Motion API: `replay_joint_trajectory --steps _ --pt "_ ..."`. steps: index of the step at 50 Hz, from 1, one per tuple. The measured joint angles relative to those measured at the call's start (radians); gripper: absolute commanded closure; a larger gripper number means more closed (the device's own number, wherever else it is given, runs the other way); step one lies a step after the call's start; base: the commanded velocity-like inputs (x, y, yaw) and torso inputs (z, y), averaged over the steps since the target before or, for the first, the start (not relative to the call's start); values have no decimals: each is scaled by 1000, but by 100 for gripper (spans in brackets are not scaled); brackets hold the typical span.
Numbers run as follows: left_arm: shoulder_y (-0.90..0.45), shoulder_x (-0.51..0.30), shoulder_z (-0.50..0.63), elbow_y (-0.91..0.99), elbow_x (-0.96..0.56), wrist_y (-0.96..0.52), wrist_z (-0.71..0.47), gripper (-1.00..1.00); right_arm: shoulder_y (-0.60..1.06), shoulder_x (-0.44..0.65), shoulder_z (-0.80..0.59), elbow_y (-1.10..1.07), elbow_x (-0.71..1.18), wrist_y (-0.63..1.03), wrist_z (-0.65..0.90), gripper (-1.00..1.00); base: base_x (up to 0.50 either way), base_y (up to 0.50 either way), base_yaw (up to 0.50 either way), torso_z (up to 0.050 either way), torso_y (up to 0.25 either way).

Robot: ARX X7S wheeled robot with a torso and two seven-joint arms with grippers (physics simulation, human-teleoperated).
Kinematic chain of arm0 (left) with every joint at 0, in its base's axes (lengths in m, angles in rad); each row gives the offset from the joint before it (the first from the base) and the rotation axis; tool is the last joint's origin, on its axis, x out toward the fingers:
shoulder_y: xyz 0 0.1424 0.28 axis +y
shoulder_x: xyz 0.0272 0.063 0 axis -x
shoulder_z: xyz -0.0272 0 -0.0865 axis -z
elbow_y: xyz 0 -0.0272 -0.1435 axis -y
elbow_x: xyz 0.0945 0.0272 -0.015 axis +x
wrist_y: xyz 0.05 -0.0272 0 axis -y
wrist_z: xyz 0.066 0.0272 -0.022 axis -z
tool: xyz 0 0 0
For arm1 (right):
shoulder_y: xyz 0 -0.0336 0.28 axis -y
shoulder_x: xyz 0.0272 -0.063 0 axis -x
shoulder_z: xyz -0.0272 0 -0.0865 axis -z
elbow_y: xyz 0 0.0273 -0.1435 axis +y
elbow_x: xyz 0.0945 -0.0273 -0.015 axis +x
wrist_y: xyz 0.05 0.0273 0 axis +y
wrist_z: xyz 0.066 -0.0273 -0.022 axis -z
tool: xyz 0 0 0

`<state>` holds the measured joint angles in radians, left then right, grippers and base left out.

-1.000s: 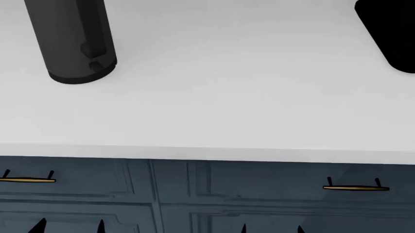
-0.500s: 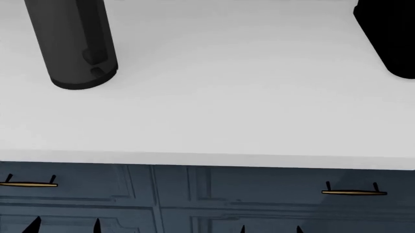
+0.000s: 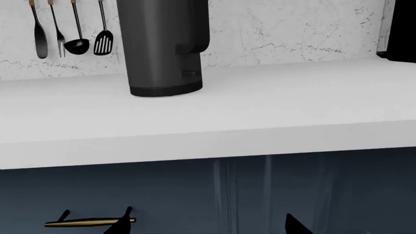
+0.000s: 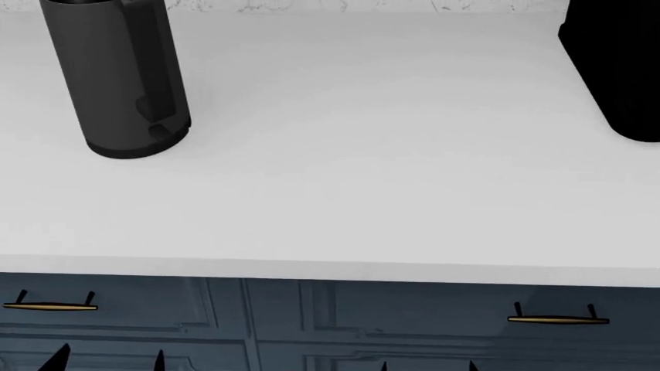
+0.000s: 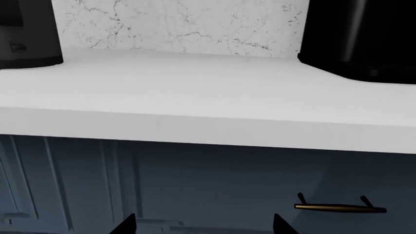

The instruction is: Press the button to open the lid of the electric kettle.

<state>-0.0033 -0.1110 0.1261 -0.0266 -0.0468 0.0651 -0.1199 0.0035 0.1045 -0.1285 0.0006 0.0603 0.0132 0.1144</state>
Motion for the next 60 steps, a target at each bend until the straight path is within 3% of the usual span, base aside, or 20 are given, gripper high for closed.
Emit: replay_joint_trajectory --steps 18,28,36,48,60 --pt "-2 -16 25 1 -10 -1 -12 -100 4 17 -22 2 10 9 17 -100 0 0 0 50 0" --pt "3 -26 26 58 -40 -52 -19 -100 0 23 -27 -94 29 84 38 -100 0 0 0 4 0" --pt "-36 -56 21 315 -109 -328 -52 -100 78 39 -10 -348 60 385 78 -100 0 0 0 0 0" --pt "-222 -95 -7 681 -216 -856 -117 -100 244 65 34 -645 107 816 127 -100 0 0 0 0 0" --pt "-300 -105 -30 816 -277 -1093 -143 -100 296 87 57 -767 134 988 143 -100 122 0 0 0 0"
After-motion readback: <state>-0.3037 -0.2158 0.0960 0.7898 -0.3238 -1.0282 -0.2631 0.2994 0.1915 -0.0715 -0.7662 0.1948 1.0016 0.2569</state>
